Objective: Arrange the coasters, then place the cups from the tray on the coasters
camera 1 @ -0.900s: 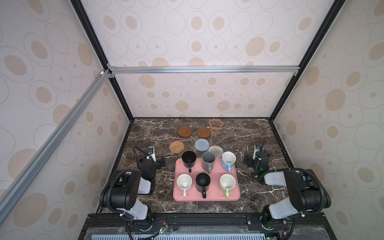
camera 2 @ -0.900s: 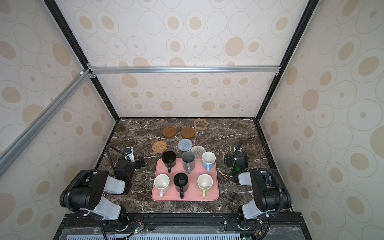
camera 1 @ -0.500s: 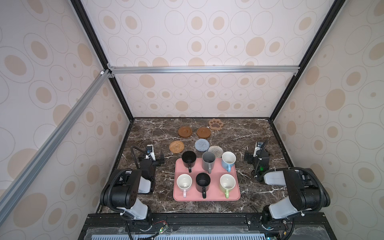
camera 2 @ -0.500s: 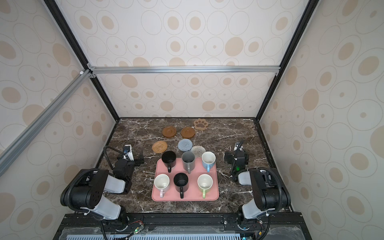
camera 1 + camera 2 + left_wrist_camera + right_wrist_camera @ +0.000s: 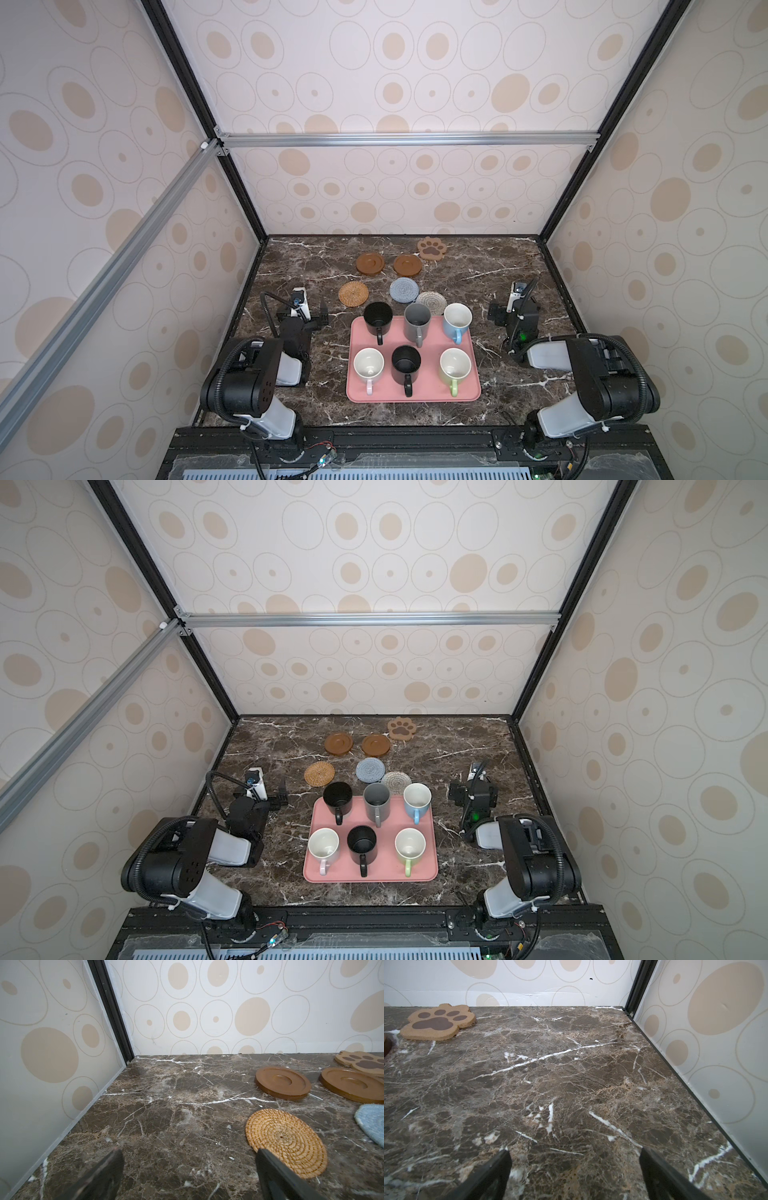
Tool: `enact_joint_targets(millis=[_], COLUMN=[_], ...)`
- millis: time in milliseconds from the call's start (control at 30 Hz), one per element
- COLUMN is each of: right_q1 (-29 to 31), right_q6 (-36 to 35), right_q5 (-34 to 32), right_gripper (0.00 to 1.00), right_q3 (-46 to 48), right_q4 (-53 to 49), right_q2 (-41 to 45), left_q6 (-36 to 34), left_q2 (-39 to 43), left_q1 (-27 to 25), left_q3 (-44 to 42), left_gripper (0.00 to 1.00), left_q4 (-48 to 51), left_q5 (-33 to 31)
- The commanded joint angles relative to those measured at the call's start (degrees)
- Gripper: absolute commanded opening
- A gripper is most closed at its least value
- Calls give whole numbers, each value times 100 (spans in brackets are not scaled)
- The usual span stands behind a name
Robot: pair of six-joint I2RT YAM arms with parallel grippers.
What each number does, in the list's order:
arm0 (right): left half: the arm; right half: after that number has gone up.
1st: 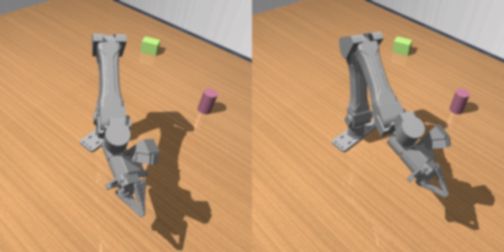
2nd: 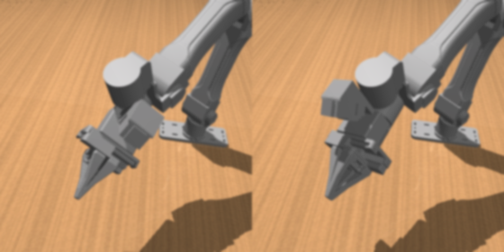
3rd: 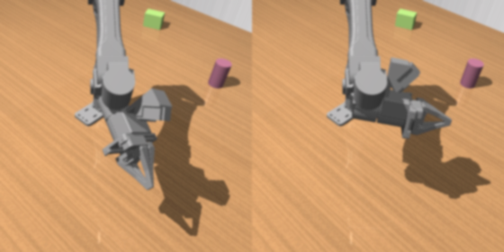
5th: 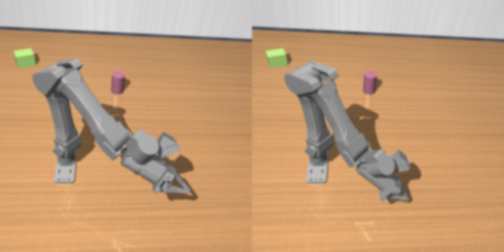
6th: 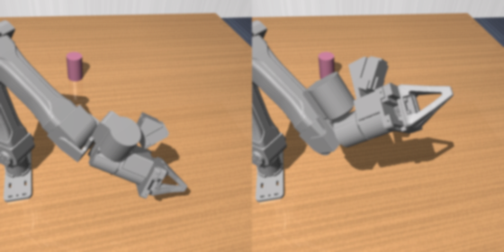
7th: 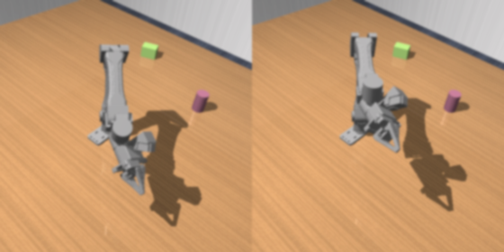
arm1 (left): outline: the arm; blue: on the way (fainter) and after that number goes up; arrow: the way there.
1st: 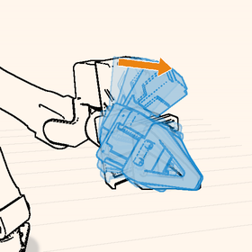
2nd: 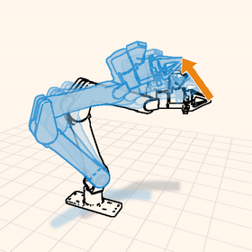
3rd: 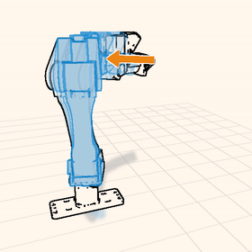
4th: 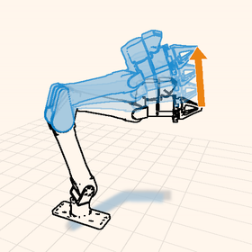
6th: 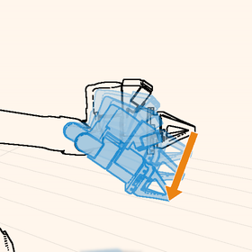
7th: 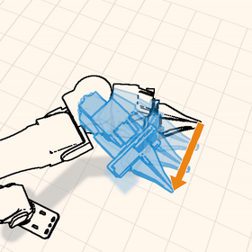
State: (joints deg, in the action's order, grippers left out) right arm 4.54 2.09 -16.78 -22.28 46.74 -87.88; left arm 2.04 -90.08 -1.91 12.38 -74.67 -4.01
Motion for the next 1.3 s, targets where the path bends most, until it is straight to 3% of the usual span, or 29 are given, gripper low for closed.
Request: enact_joint_targets(millis=[0, 1167, 1267], right_q1=[39, 38, 39], right_q6=[-53, -65, -65], right_q5=[-103, -99, -122], right_gripper=[100, 100, 100], right_q3=[-92, -61, -201], right_q4=[149, 175, -247], right_q2=[-62, -37, 198], left_q6=[-157, -202, -135], left_q2=[-45, 71, 1035], left_q1=[50, -3, -46], left_q3=[89, 27, 448], left_gripper=[100, 100, 100], left_q4=[-218, -298, 1348], left_q5=[-39, -83, -178])
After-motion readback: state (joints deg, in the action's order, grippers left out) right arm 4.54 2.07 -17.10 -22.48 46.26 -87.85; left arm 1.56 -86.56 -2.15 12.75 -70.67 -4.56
